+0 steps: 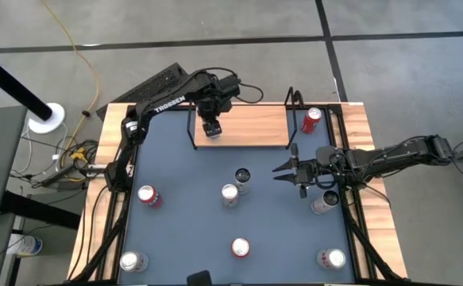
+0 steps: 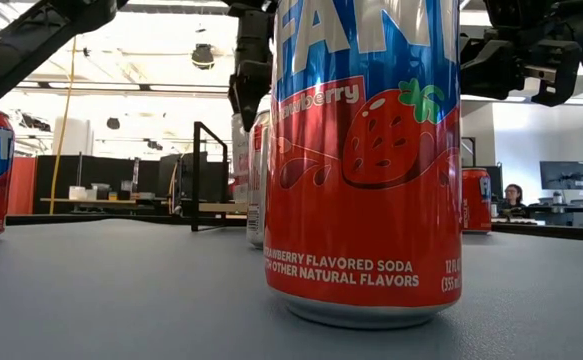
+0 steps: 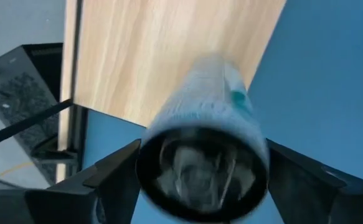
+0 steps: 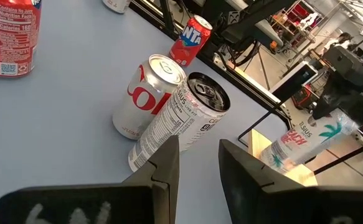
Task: Place canned beverage on shelf
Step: Put the top white-pink soda can on the shelf
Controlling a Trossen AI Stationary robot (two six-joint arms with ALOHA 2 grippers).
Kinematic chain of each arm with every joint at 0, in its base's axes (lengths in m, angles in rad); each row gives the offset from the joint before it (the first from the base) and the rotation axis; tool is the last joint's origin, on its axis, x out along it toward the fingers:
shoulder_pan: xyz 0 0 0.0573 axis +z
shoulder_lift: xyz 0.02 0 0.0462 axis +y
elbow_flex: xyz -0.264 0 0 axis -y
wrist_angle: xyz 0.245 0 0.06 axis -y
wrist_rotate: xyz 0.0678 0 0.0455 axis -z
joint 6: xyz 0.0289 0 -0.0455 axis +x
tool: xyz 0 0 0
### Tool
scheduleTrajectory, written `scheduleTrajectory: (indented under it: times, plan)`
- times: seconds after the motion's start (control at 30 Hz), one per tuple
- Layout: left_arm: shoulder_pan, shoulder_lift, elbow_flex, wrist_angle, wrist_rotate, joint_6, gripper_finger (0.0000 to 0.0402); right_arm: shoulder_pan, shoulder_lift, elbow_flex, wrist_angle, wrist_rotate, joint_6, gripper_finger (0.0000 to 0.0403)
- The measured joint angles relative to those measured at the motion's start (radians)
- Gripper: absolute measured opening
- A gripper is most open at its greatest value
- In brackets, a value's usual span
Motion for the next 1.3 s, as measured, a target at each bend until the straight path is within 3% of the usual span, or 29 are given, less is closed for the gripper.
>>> scheduleTrajectory:
  times: [1.3]
  plan:
    - [0.006, 0.003, 0.000, 0.121, -0.271, 0.078, 0.0309, 0.000, 0.000, 0.000, 0.000, 0.000, 0.001, 0.0111]
